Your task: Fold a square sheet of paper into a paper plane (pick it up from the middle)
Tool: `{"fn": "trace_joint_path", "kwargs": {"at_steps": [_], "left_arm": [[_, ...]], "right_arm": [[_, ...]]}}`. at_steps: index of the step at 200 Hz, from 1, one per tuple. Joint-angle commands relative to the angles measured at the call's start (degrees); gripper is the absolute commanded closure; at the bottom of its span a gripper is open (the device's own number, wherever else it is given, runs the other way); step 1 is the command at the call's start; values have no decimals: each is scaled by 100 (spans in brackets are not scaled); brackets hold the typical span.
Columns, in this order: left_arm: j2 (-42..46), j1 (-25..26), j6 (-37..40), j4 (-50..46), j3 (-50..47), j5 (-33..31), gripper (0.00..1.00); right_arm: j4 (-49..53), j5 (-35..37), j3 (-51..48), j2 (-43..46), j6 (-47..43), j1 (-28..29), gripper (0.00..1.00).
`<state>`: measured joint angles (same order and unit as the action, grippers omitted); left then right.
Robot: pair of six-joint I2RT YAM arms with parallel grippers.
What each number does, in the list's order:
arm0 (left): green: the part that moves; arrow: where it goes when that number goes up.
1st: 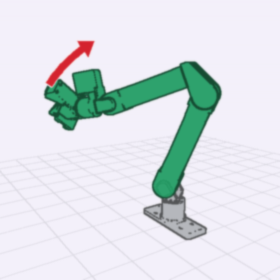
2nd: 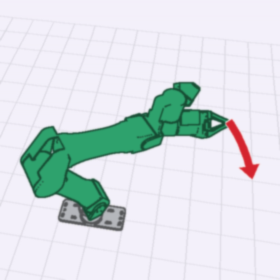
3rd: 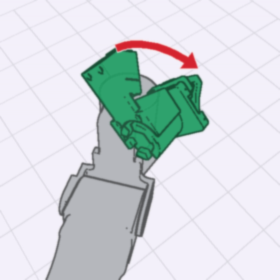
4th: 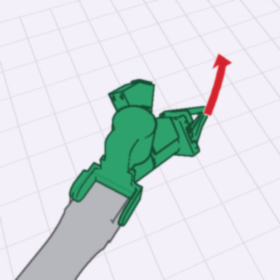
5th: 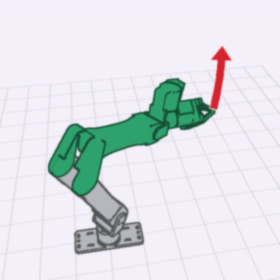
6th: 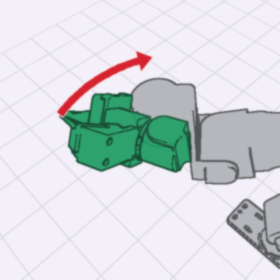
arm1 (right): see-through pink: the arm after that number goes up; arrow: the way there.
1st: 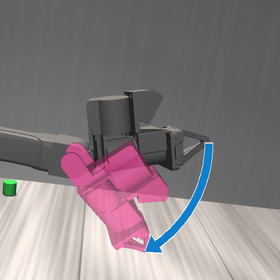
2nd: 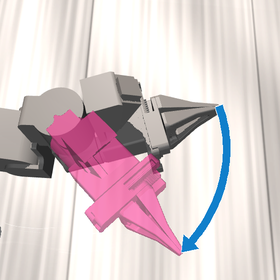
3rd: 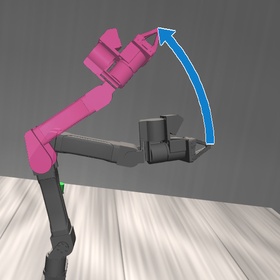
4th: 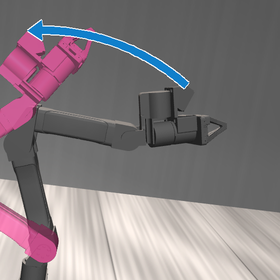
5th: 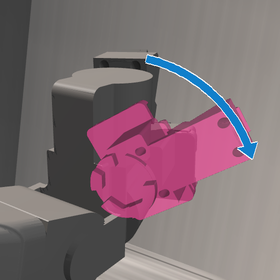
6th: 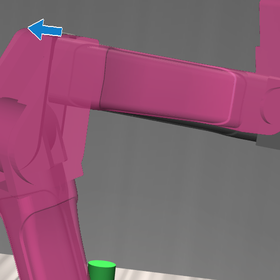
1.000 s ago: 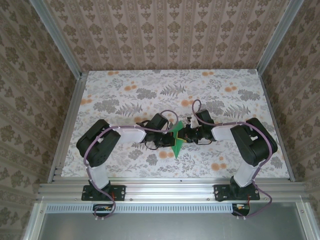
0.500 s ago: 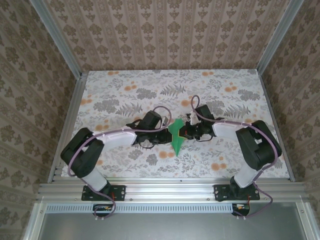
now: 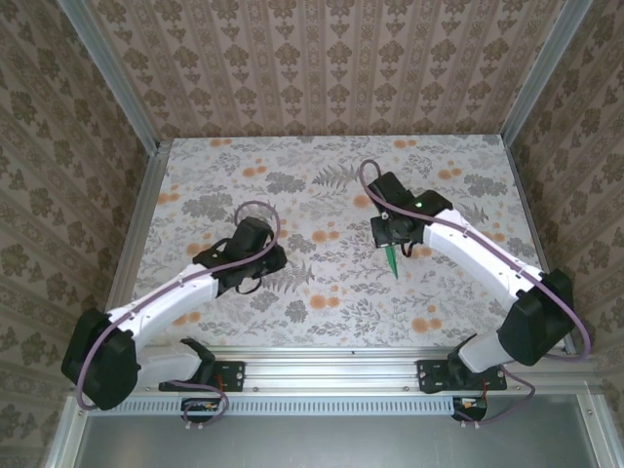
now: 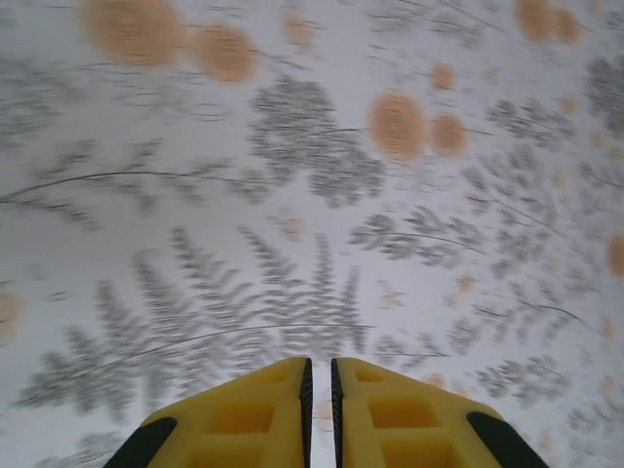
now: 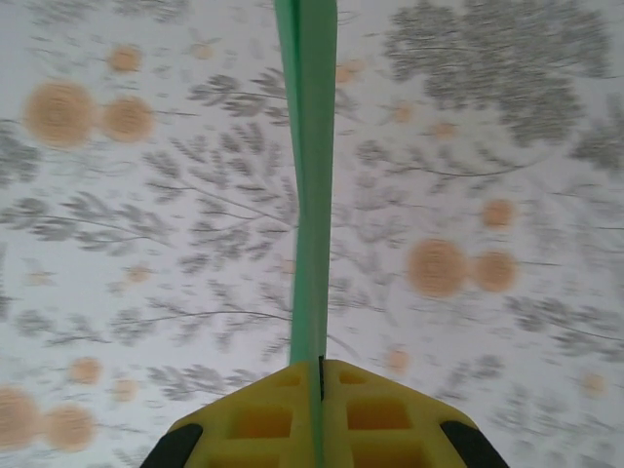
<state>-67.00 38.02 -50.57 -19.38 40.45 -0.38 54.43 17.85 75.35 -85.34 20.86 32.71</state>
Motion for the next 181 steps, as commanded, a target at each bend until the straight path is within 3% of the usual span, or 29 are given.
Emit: {"fn": "trace_joint_path", "kwargs": {"at_steps": [1,29,66,97,122,157,181], "left_arm": [[330,-173,-263,-632,-163,-573,82],[536,-273,-209,-822,-195,-636,81],[820,-313,-198,-1002,-319,-688,80],[1205,-364,-183,-1090,-464,-705,76],[1394,-383,-135,-1132,-533,-670,72],[1363,-383,76,-818,-581,-192,68],[1123,-333,221,-486,-561,212,67]], "right_arm": [[1376,1593,312,-731,-164,315,94],[1350,1605,557,-1644,115,865,94],[1159,968,1181,-2959,647,1559,92],[937,17,1691,-3488,753,1953,76],[443,-1029,1531,-3083,707,1986,57],[-515,-1987,451,-1455,735,1569,37],[-1509,-2944,-751,-362,838,895,39]]}}
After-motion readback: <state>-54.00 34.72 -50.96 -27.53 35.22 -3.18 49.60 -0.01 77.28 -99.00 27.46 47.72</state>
